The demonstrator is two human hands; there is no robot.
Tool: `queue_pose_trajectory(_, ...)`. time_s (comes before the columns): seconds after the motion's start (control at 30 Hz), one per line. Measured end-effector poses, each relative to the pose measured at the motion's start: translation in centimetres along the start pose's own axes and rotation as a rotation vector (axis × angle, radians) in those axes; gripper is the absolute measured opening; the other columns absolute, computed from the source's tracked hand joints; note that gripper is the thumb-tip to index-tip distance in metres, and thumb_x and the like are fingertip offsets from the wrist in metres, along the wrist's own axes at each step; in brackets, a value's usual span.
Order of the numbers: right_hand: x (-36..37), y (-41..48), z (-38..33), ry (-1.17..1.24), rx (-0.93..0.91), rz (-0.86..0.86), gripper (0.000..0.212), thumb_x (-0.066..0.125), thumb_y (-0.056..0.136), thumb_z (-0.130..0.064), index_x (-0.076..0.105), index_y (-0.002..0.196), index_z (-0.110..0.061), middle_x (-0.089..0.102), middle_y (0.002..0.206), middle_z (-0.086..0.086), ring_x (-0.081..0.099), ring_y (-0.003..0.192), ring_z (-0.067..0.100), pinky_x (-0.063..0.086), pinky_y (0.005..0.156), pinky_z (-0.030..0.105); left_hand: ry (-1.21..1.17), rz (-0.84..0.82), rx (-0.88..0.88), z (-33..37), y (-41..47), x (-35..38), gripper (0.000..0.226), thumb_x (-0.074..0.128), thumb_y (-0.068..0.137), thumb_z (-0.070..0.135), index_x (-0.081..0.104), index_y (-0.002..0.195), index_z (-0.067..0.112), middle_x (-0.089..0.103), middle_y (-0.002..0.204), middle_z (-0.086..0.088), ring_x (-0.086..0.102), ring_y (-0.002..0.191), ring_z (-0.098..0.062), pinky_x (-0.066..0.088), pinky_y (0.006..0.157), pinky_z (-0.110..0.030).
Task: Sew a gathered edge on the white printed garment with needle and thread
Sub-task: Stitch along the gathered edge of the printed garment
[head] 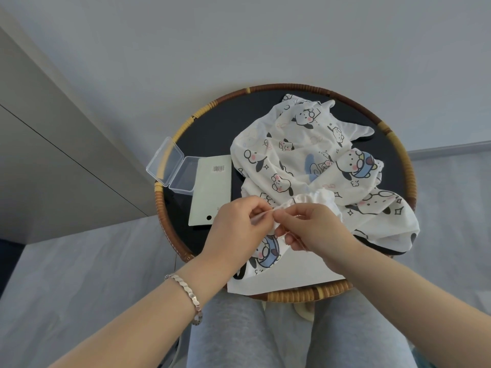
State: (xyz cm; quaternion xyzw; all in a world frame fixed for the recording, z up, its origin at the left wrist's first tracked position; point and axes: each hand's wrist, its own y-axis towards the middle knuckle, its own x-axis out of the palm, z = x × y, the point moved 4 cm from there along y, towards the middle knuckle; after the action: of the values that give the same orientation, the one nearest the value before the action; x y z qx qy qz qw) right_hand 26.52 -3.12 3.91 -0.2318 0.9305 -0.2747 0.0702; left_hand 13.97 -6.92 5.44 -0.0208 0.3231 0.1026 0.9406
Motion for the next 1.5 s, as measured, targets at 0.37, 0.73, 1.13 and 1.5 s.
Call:
queue_pose_trajectory(0.37, -1.3, -0.2, -0.9, 0.122, -0.051, 0.143, 0.016, 0.064, 0.082, 0.002, 0.061, 0.094, -0.008, 0.067, 0.067, 0.008, 0.066, 0.054, 0.015, 0.058, 0.071, 0.024, 0.141, 0.064, 0.263, 0.5, 0.2, 0.7, 0.023, 0.056, 0.082, 0.026, 0.073, 0.082, 0.011, 0.064, 0.070, 0.001, 0.056, 0.070, -0.008, 0.047, 0.060, -0.030)
queue_pose_trajectory(0.73, -0.9, 0.7, -3.9, -0.555, -0.274, 0.032, 0.014, 0.059, 0.089, -0.021, 0.071, 0.088, -0.016, 0.049, 0.040, -0.019, 0.044, 0.041, -0.010, 0.033, 0.044, 0.004, 0.153, 0.045, 0.292, 0.3, 0.3, 0.6, 0.026, 0.051, 0.079, 0.030, 0.072, 0.078, 0.015, 0.061, 0.066, 0.003, 0.054, 0.066, -0.010, 0.049, 0.055, -0.034)
queue_pose_trajectory(1.13, -1.7, 3.7, -5.7, -0.187, -0.336, -0.100, 0.021, 0.040, 0.098, -0.017, 0.055, 0.084, -0.021, 0.038, 0.055, -0.006, 0.033, 0.044, 0.007, 0.035, 0.042, 0.016, -0.024, -0.090, 0.065, -0.3, 0.7, -0.3, 0.008, 0.062, 0.084, 0.012, 0.068, 0.084, 0.016, 0.059, 0.065, 0.014, 0.047, 0.055, -0.004, 0.038, 0.055, -0.012)
queue_pose_trajectory(1.5, -7.4, 5.6, -8.2, -0.910, -0.282, 0.208, 0.018, 0.054, 0.091, -0.026, 0.059, 0.107, -0.021, 0.048, 0.072, -0.005, 0.046, 0.054, 0.011, 0.038, 0.048, 0.020, -0.093, -0.182, -0.011, -0.6, 0.8, 0.0, 0.020, 0.057, 0.085, 0.012, 0.057, 0.073, 0.028, 0.059, 0.063, 0.019, 0.047, 0.055, 0.000, 0.039, 0.058, -0.009)
